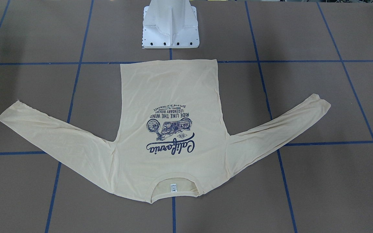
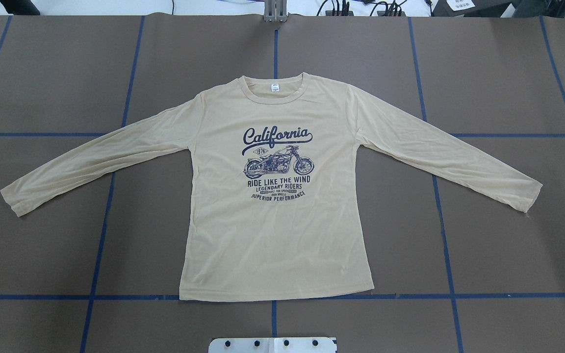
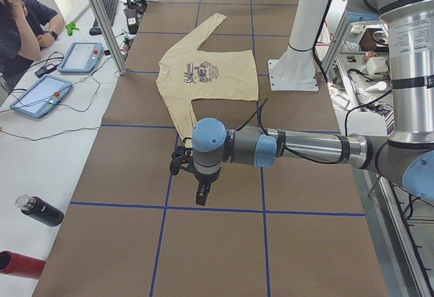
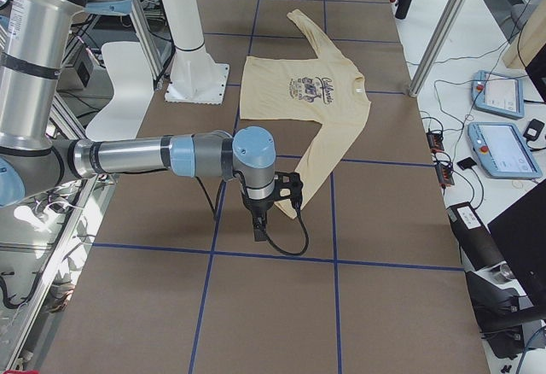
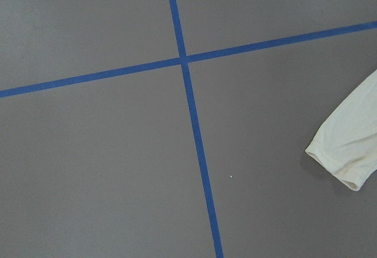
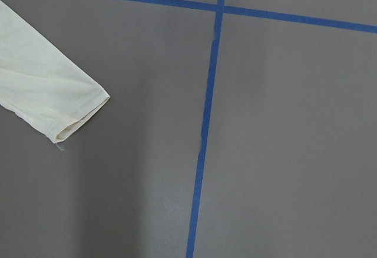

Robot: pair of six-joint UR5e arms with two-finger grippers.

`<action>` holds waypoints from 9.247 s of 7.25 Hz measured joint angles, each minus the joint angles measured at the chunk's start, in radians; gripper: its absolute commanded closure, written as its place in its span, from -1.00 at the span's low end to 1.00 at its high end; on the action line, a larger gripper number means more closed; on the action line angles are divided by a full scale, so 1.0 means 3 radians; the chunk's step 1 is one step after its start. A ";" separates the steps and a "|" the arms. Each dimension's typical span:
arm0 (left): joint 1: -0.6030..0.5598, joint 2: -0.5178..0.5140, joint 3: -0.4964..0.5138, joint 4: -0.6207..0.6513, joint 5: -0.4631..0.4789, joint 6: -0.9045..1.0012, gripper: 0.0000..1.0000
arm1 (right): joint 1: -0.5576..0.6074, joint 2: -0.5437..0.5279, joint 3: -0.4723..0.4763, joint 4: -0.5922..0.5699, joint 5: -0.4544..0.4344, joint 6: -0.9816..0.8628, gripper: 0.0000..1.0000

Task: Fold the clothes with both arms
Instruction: 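Move the right gripper toward the cuff of the sleeve nearest it, then lower the right gripper and grasp the sleeve cuff, then lift the sleeve with the right gripper and carry it across the shirt body, then release the sleeve and raise the right gripper while the left gripper approaches the other cuff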

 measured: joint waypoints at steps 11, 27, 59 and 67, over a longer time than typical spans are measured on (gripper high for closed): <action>0.0041 -0.0652 0.0219 -0.0671 -0.0017 -0.0001 -1.00 | -0.1188 0.0343 -0.0607 0.1833 -0.0129 0.2223 -0.99; 0.0050 -0.0635 0.0226 -0.0696 -0.0020 0.0015 -1.00 | -0.1959 0.0578 -0.1665 0.3382 -0.0798 0.3338 0.27; 0.0051 -0.0669 0.0617 -0.0961 -0.0076 0.0005 -1.00 | -0.3355 0.6098 -0.3763 0.0459 -0.2542 0.5854 -0.96; 0.0984 -0.0368 0.0573 -0.2368 0.0331 -0.0879 -1.00 | -0.2563 0.4215 -0.1424 -0.0334 -0.1249 0.4646 -0.98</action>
